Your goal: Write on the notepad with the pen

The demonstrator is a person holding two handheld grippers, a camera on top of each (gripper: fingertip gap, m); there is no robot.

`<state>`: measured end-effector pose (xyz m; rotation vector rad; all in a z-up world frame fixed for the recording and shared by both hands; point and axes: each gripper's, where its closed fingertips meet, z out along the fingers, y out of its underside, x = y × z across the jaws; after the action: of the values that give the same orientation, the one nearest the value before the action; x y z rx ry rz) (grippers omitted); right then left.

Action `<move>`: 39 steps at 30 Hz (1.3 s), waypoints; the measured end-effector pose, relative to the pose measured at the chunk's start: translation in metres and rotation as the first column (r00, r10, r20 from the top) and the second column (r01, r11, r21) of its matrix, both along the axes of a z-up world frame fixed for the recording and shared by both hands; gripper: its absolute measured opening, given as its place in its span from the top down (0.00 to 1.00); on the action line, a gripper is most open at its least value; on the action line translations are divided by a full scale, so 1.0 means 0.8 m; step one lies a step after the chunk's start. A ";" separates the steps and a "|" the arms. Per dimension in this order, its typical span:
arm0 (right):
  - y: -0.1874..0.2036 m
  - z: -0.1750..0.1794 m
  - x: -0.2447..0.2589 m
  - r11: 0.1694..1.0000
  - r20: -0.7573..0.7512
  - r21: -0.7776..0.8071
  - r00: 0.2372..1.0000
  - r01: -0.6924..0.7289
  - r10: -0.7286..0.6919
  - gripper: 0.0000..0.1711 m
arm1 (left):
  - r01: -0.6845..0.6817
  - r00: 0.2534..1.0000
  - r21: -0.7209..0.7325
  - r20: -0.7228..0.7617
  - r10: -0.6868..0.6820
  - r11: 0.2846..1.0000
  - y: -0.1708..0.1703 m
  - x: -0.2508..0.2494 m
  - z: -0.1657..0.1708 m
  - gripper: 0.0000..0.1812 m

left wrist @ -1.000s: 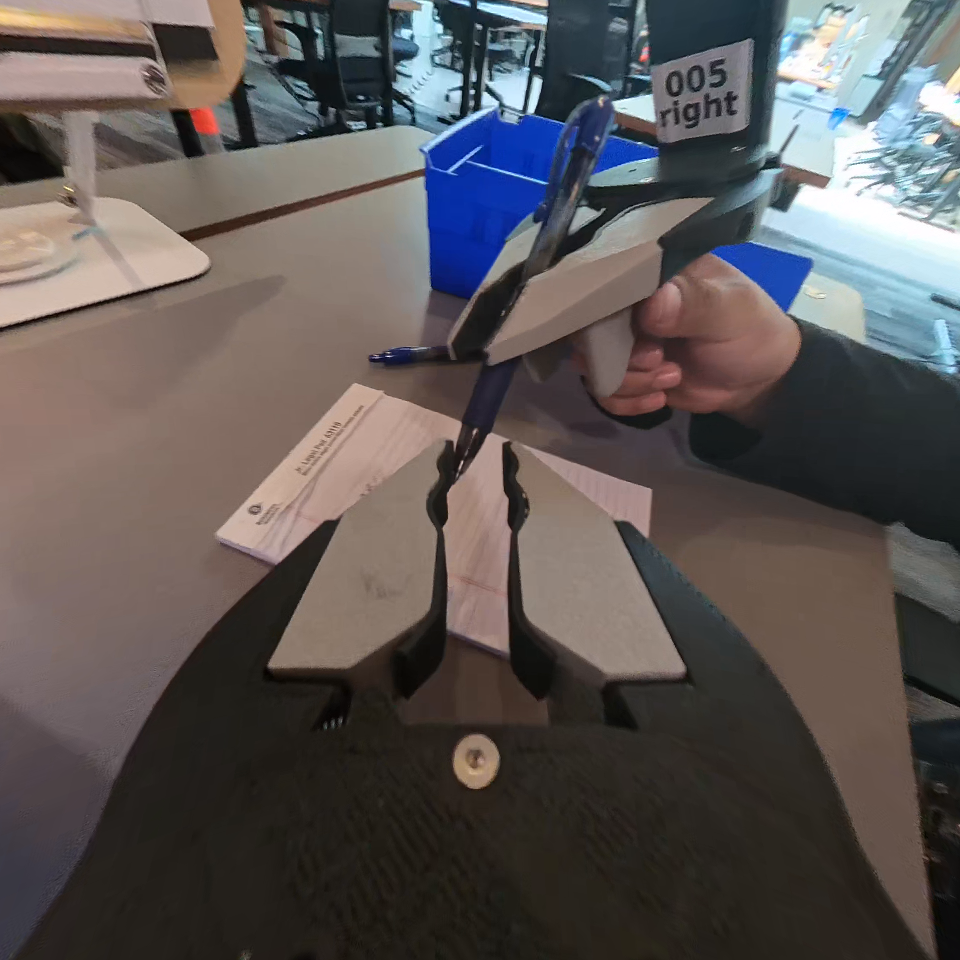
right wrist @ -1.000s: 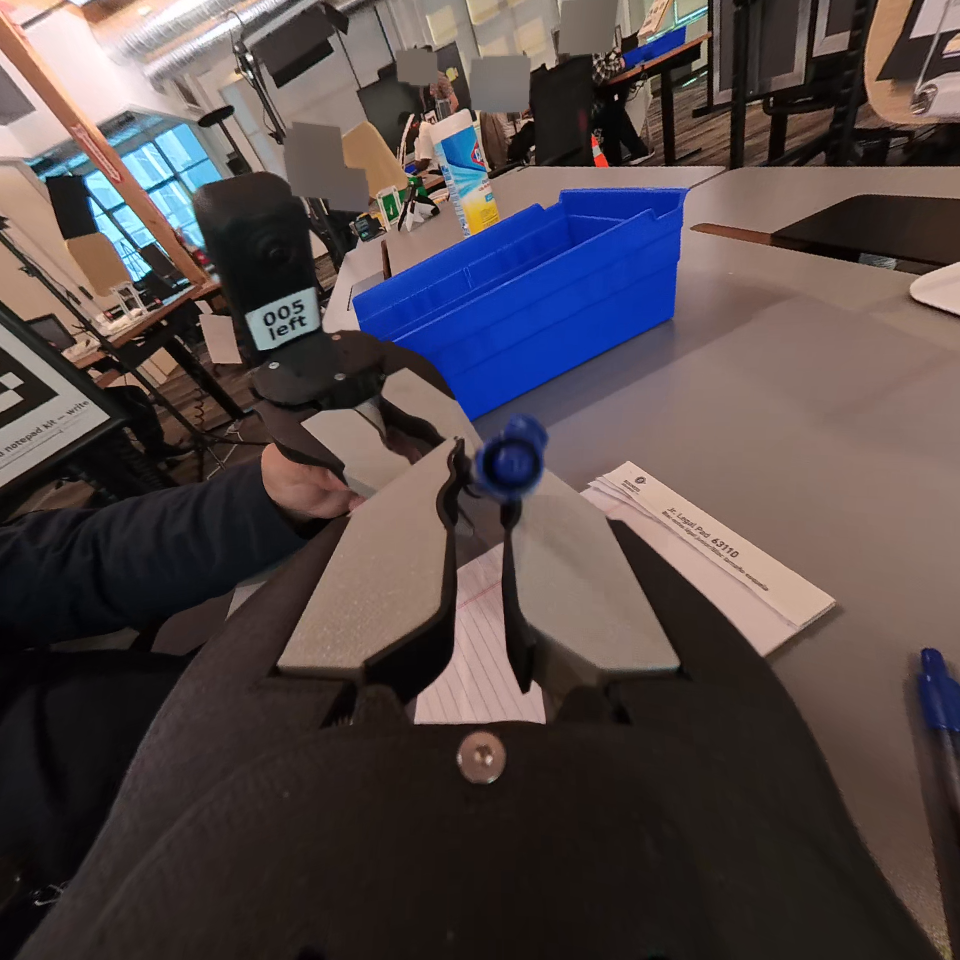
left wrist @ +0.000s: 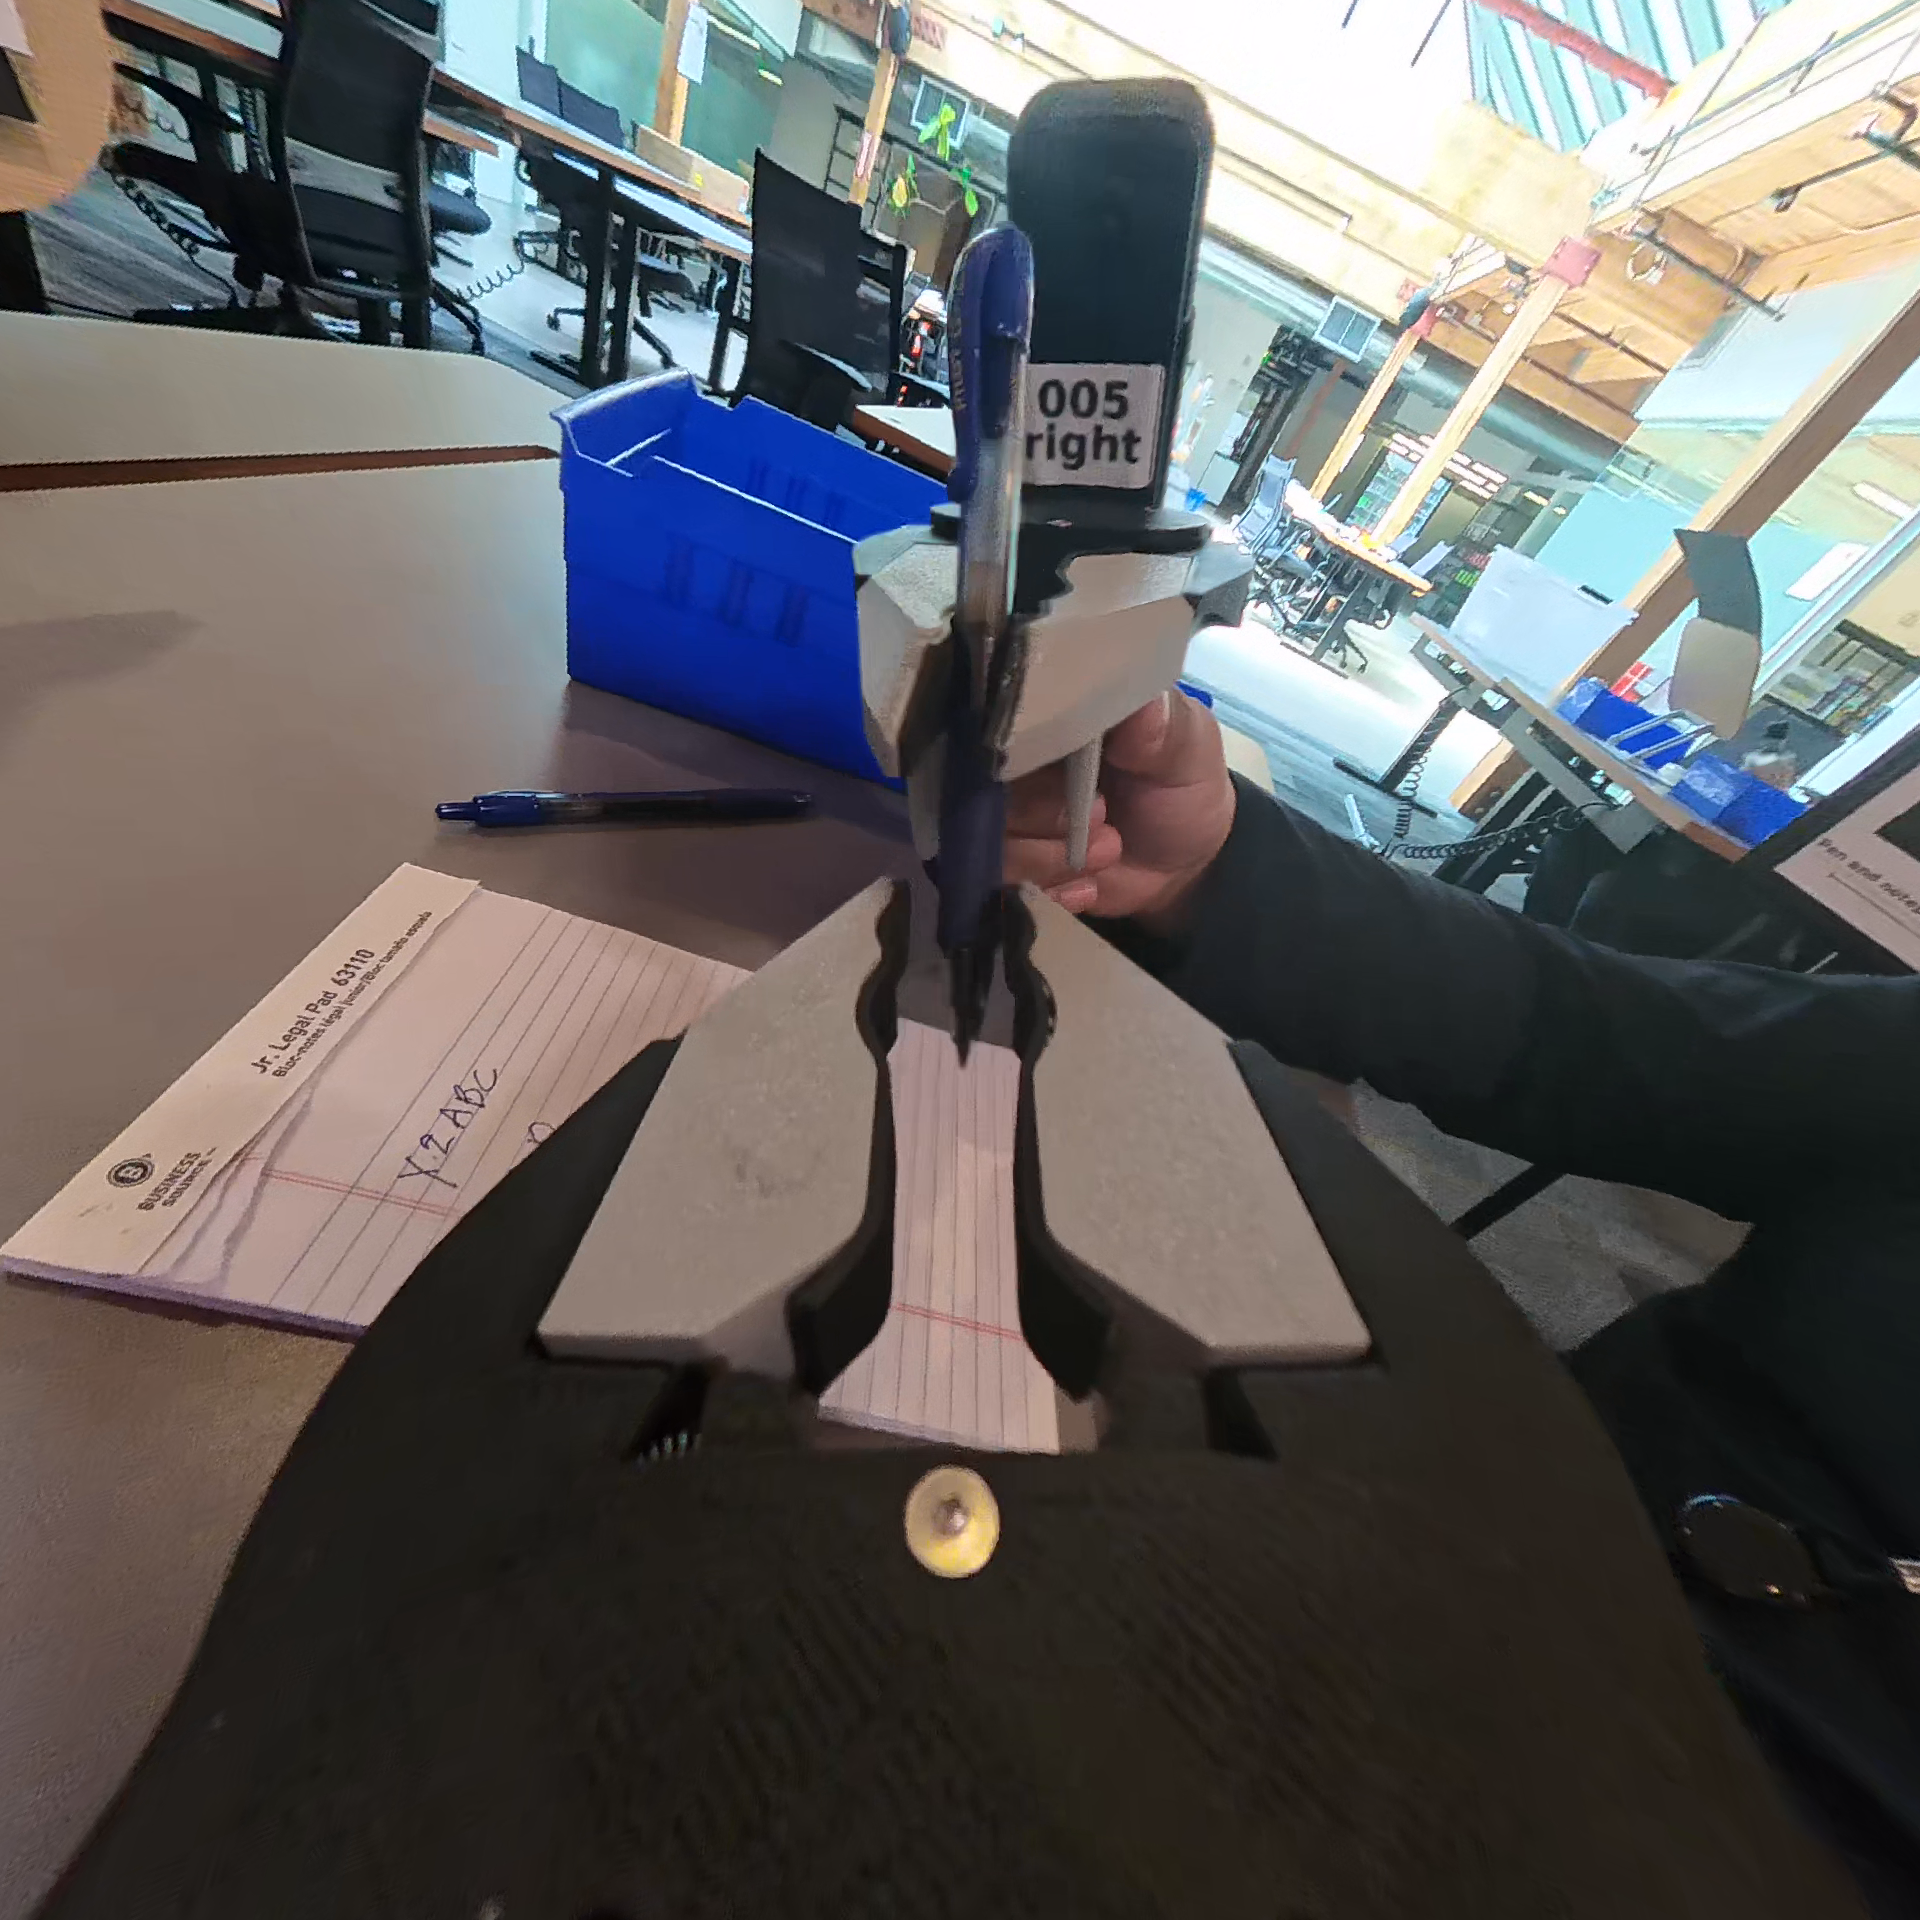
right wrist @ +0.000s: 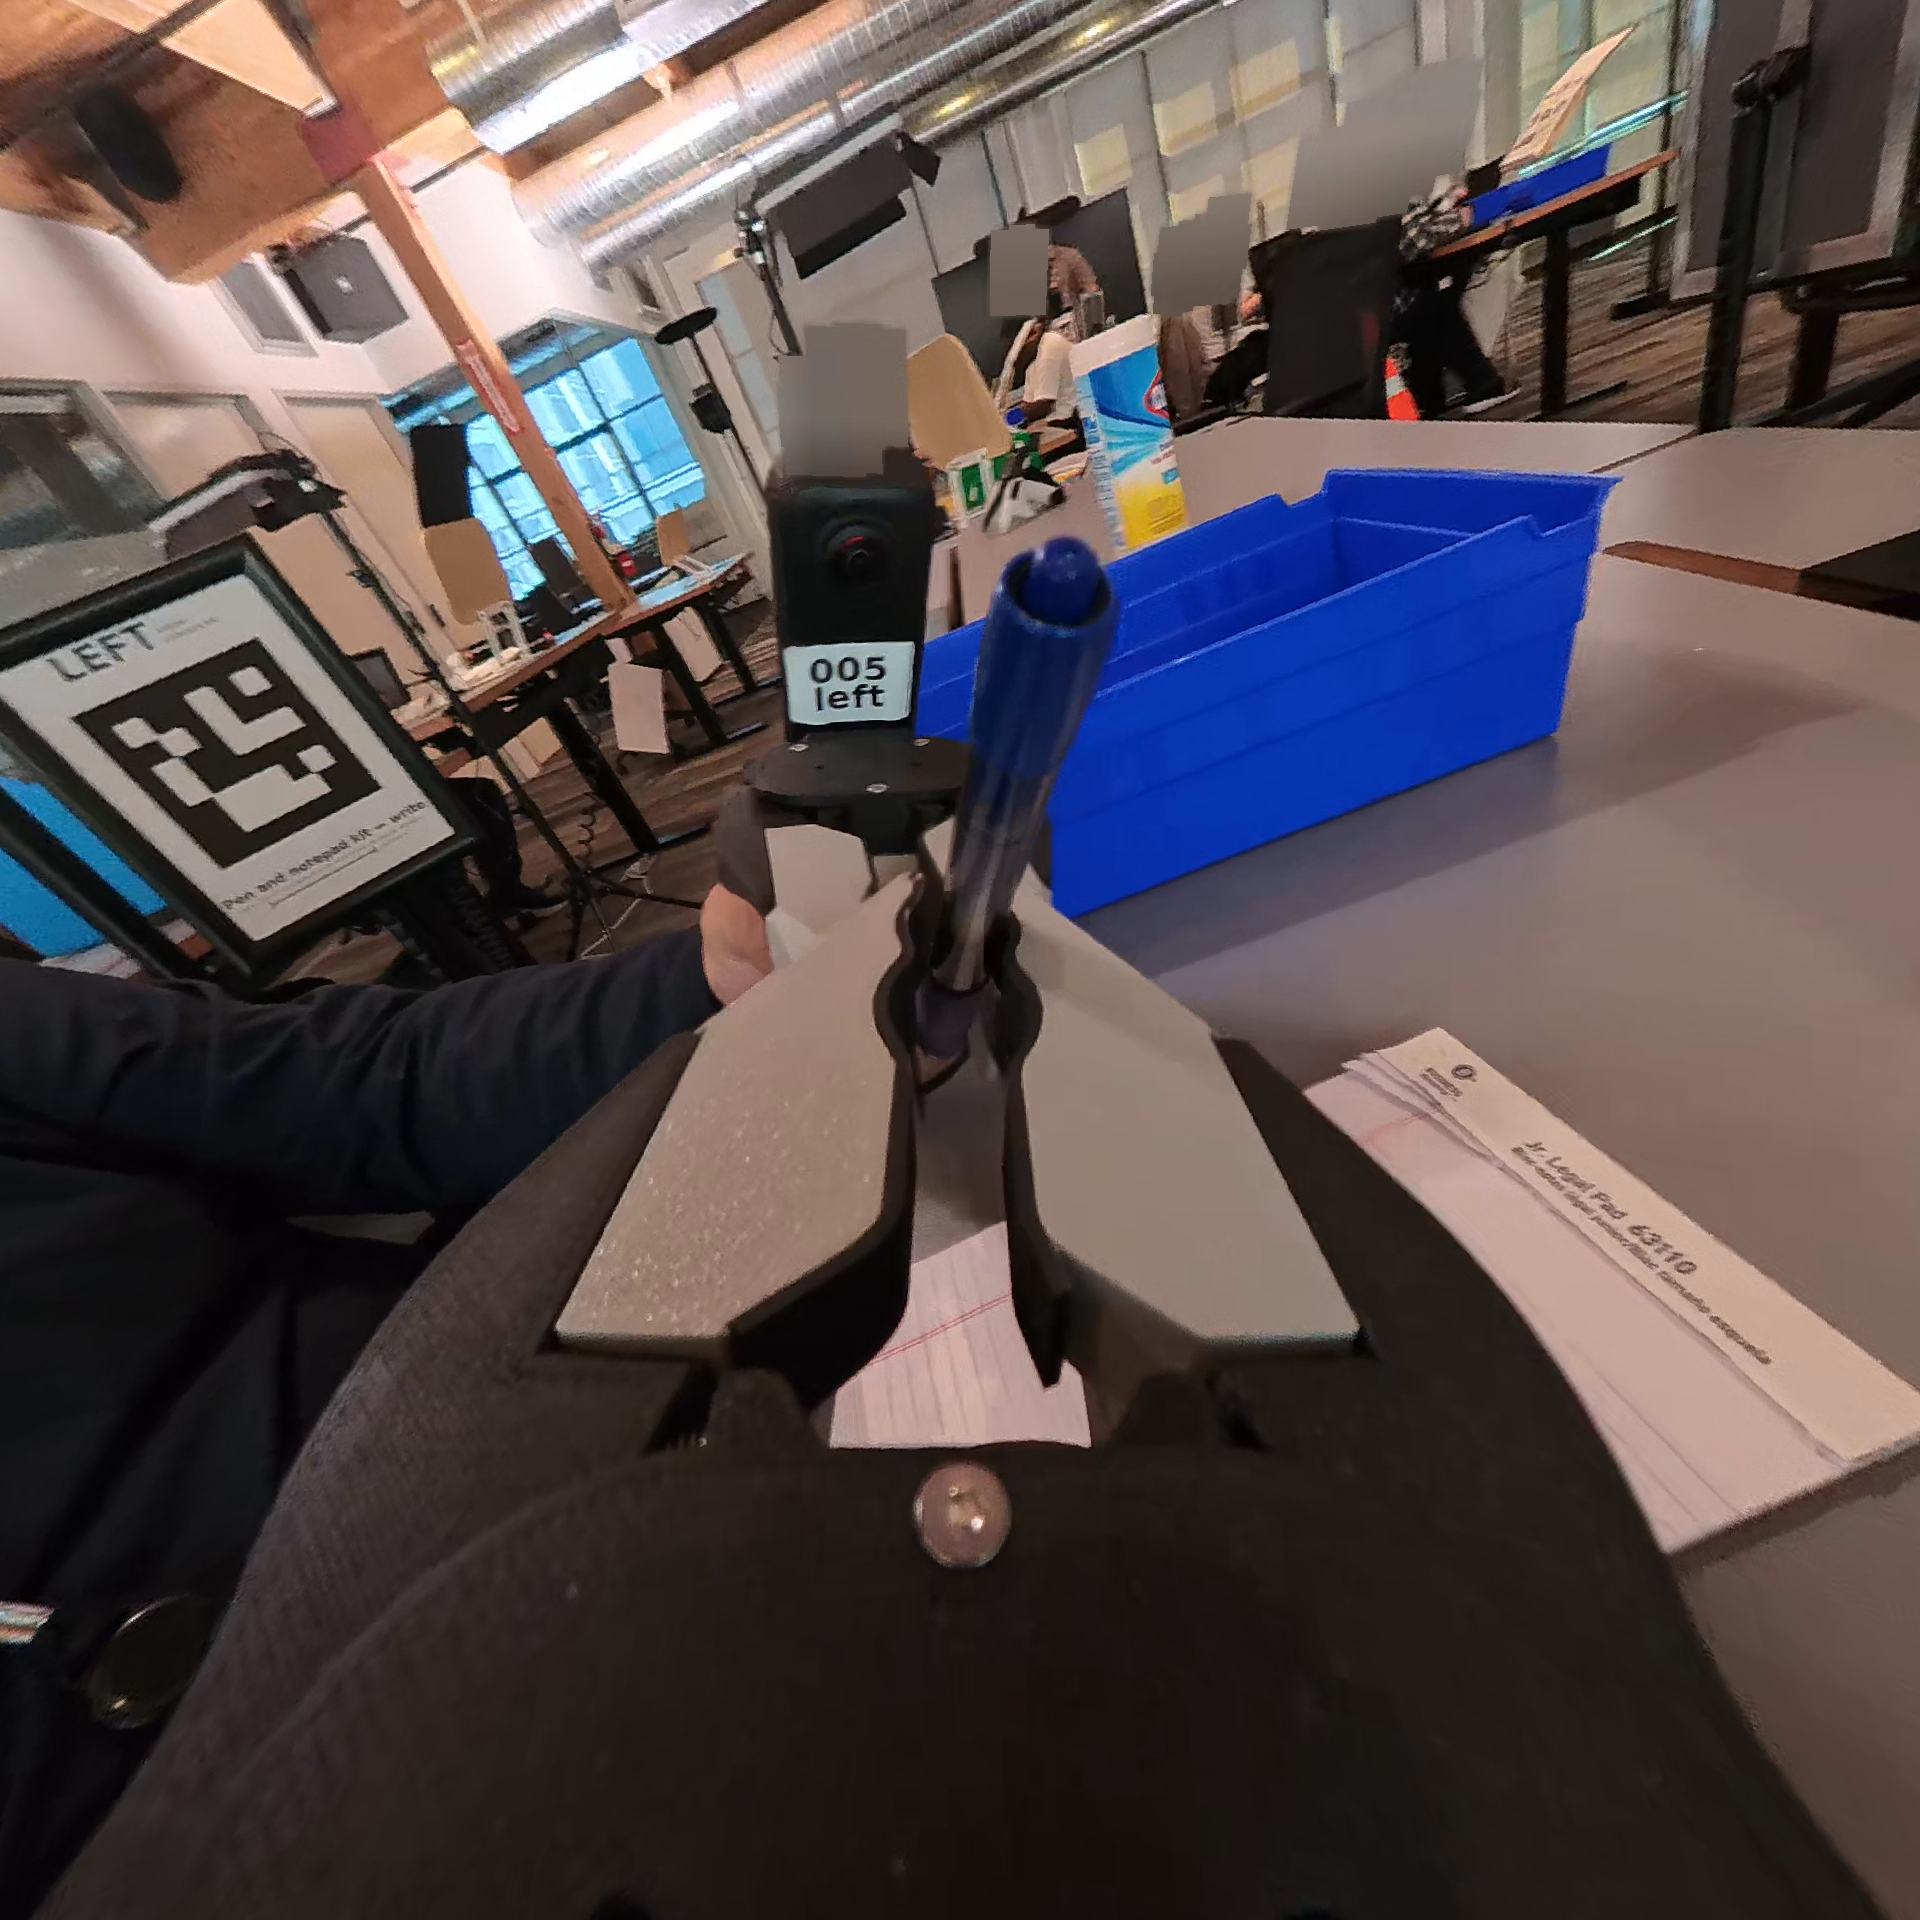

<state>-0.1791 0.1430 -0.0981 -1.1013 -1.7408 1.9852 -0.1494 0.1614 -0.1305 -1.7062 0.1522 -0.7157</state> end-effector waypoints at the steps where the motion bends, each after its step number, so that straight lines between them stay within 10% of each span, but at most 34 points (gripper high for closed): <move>1: -0.002 -0.002 0.000 1.000 0.003 0.005 1.000 -0.007 0.007 0.96 | 0.002 1.000 -0.001 -0.014 -0.002 1.000 0.000 0.001 -0.001 0.92; 39: -0.022 0.006 0.018 0.993 -0.049 0.021 0.992 -0.119 0.120 0.97 | 0.002 0.991 0.145 -0.133 0.017 0.989 -0.014 0.011 0.026 0.95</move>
<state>-0.1649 0.1250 -0.0934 -0.9538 -1.8351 2.0429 -0.1408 0.1502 -0.1097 -1.6146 0.2842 -0.5708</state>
